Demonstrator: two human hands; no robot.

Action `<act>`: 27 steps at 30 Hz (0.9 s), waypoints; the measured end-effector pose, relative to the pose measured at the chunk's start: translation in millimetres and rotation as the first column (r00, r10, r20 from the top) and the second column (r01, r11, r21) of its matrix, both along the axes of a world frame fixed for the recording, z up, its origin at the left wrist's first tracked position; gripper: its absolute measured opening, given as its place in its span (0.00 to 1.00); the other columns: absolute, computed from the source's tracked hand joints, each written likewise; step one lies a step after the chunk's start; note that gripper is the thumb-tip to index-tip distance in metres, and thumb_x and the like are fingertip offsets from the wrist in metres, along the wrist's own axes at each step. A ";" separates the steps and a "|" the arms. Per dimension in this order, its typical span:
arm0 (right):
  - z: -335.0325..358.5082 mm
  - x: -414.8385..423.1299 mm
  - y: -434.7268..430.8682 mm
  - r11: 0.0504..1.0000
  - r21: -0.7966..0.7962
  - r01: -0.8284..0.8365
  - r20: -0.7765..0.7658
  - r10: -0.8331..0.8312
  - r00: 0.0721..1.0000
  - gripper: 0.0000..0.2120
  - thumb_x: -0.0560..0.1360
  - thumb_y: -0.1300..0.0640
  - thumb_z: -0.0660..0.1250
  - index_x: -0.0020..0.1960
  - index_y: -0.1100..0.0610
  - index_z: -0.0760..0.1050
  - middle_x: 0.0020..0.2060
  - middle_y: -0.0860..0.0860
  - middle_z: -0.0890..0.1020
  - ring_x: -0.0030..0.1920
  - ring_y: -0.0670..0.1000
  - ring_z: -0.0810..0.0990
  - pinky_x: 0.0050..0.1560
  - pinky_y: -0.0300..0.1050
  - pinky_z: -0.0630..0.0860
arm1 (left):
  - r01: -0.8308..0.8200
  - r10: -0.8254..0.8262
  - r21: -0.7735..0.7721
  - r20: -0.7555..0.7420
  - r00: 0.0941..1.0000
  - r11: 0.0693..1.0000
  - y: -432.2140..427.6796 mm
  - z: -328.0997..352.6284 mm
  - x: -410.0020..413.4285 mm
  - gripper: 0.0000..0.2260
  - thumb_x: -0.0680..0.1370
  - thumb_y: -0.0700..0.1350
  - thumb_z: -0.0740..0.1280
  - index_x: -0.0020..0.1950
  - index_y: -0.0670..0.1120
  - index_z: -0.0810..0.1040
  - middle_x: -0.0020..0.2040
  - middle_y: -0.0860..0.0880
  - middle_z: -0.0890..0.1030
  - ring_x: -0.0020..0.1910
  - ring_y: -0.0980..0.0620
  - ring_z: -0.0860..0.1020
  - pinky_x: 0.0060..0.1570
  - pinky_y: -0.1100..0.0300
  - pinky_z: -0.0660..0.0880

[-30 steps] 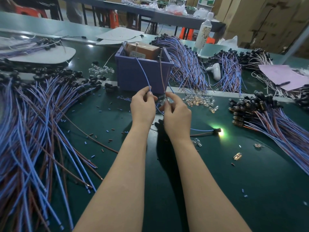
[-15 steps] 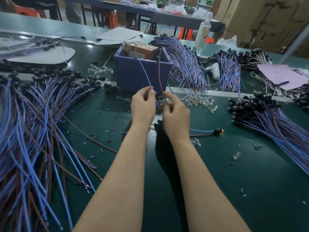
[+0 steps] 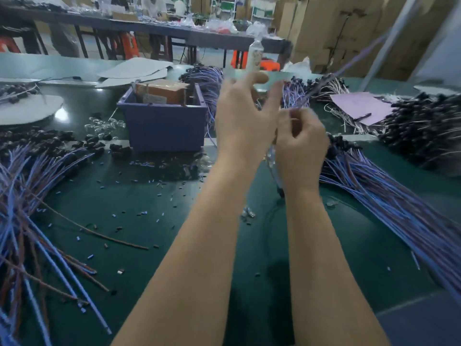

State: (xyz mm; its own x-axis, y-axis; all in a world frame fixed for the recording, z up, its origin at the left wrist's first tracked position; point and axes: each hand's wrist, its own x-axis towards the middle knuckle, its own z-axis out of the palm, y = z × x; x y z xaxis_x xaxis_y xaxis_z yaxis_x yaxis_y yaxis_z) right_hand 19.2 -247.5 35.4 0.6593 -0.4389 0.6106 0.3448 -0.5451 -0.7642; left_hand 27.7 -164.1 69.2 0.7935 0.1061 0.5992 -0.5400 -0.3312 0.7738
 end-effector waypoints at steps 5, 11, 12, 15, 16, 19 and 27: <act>-2.0 -11.6 -54.6 0.797 0.599 0.082 0.122 -0.192 0.974 0.13 0.79 0.59 0.61 0.36 0.57 0.73 0.25 0.46 0.79 0.25 0.44 0.77 0.29 0.37 0.75 | 0.330 -0.384 -0.196 -0.472 0.794 0.923 -70.3 -43.8 -2.5 0.13 0.82 0.51 0.56 0.45 0.47 0.76 0.38 0.42 0.81 0.34 0.50 0.80 0.32 0.60 0.74; -36.4 -32.2 -120.9 0.464 0.885 0.031 0.115 -0.282 0.953 0.15 0.81 0.58 0.60 0.36 0.60 0.72 0.22 0.48 0.79 0.24 0.45 0.78 0.27 0.36 0.75 | 0.351 -0.497 -0.377 -0.426 0.756 0.857 -159.1 -58.8 12.1 0.08 0.79 0.37 0.62 0.42 0.45 0.77 0.36 0.46 0.80 0.37 0.48 0.79 0.54 0.46 0.78; -44.4 -35.2 -130.9 0.440 0.895 0.072 0.063 -0.285 0.956 0.16 0.81 0.57 0.59 0.36 0.60 0.73 0.23 0.48 0.80 0.24 0.45 0.78 0.27 0.37 0.75 | 0.376 -0.482 -0.310 -0.433 0.762 0.873 -172.7 -61.5 13.7 0.06 0.78 0.37 0.63 0.44 0.44 0.77 0.37 0.45 0.81 0.38 0.46 0.80 0.53 0.46 0.78; -66.4 -37.7 -153.0 0.400 0.897 0.188 -0.124 -0.180 0.976 0.18 0.82 0.53 0.57 0.36 0.60 0.72 0.21 0.48 0.79 0.22 0.45 0.78 0.24 0.36 0.75 | 0.411 -0.366 -0.007 -0.471 0.803 0.912 -201.9 -78.9 17.6 0.05 0.78 0.41 0.65 0.52 0.44 0.77 0.48 0.43 0.82 0.45 0.45 0.80 0.49 0.55 0.76; -71.8 -37.3 -157.1 0.391 0.896 0.210 -0.171 -0.133 0.976 0.18 0.82 0.53 0.57 0.36 0.59 0.72 0.20 0.48 0.79 0.21 0.45 0.77 0.23 0.35 0.74 | 0.413 -0.318 0.103 -0.483 0.816 0.905 -207.4 -87.5 20.1 0.06 0.78 0.43 0.65 0.54 0.45 0.77 0.50 0.43 0.81 0.46 0.46 0.79 0.46 0.58 0.73; -80.3 -31.0 -165.1 0.406 0.883 0.236 -0.225 -0.076 0.971 0.15 0.81 0.57 0.58 0.38 0.60 0.74 0.22 0.48 0.80 0.23 0.44 0.78 0.24 0.34 0.74 | 0.410 -0.230 0.265 -0.517 0.825 0.873 -214.4 -105.7 30.1 0.06 0.78 0.44 0.65 0.54 0.44 0.75 0.52 0.44 0.80 0.50 0.43 0.77 0.44 0.58 0.69; -75.7 -18.6 -159.8 0.323 0.931 0.170 -0.173 -0.020 0.985 0.08 0.80 0.63 0.58 0.46 0.63 0.74 0.43 0.54 0.80 0.44 0.49 0.80 0.50 0.41 0.78 | 0.406 -0.231 0.218 -0.551 0.802 0.888 -209.4 -112.7 45.4 0.02 0.77 0.44 0.65 0.48 0.47 0.76 0.49 0.45 0.81 0.49 0.45 0.78 0.48 0.57 0.74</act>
State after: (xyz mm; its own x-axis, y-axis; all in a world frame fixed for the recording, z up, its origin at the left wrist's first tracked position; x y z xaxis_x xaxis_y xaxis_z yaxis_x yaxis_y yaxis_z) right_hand 0.5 -407.3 -40.3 0.5974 -0.7325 -0.3264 0.2183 0.5402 -0.8128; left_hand 73.1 -373.5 -43.5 0.9422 -0.3279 0.0688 -0.2280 -0.4769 0.8489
